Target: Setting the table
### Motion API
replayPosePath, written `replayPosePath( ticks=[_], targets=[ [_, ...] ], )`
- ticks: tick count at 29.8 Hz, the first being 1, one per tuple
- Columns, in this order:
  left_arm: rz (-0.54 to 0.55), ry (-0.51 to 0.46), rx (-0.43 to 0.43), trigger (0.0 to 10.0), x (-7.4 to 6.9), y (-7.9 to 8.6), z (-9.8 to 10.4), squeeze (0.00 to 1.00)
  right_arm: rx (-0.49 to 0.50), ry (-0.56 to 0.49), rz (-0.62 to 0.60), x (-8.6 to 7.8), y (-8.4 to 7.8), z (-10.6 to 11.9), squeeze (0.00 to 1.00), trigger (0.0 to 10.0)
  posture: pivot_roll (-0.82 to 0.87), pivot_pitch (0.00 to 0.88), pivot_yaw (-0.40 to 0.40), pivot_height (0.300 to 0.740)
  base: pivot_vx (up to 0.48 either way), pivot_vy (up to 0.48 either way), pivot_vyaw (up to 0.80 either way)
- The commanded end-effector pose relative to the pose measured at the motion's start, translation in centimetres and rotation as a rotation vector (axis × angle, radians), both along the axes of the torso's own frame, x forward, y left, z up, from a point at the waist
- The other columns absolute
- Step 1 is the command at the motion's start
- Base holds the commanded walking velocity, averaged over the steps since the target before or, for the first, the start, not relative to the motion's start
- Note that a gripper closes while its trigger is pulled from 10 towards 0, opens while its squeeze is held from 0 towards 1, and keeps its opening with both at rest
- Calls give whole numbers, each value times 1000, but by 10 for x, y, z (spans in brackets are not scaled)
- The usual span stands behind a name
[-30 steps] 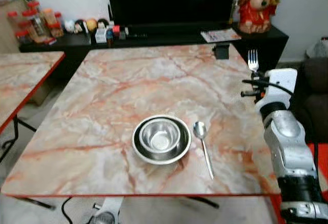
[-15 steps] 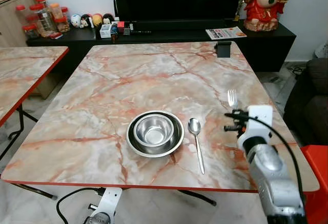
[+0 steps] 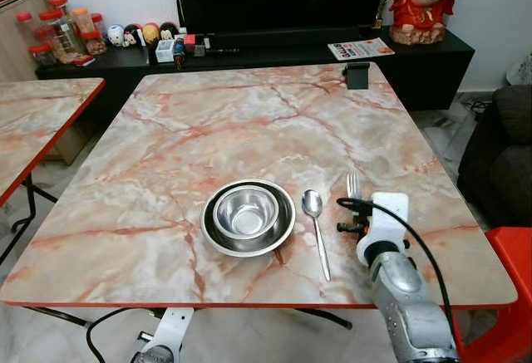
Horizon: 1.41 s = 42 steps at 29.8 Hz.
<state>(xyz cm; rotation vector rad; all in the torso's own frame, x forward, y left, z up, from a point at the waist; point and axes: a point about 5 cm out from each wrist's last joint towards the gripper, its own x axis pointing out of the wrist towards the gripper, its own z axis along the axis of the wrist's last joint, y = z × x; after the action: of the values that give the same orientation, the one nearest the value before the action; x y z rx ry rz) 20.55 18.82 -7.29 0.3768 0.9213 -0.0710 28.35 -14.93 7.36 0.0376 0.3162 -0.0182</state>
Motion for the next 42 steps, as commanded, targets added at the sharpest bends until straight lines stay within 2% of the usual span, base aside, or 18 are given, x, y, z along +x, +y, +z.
replayPosePath(
  ticks=[1,10,39,40,42],
  targets=[
    [-10,18,18,10000,-4,6,-1,0,-7,2,19,2,8,-2,0,10000,-85,0,81,728,0,0,0],
    [-7,14,10,10000,-2,3,-1,0,-40,20,61,1,8,-9,0,10000,-90,0,75,728,0,0,0],
    [-1,4,9,10000,1,2,1,0,-74,-8,52,15,-2,-9,0,10000,-83,0,66,728,0,0,0],
    [-1,4,9,10000,2,1,1,0,-73,-9,52,15,-3,-9,145,10000,-83,0,65,728,0,0,0],
    [-2,3,8,10000,2,1,1,0,-72,-9,53,15,-3,-9,580,10000,-82,0,63,728,0,0,0]
  ],
)
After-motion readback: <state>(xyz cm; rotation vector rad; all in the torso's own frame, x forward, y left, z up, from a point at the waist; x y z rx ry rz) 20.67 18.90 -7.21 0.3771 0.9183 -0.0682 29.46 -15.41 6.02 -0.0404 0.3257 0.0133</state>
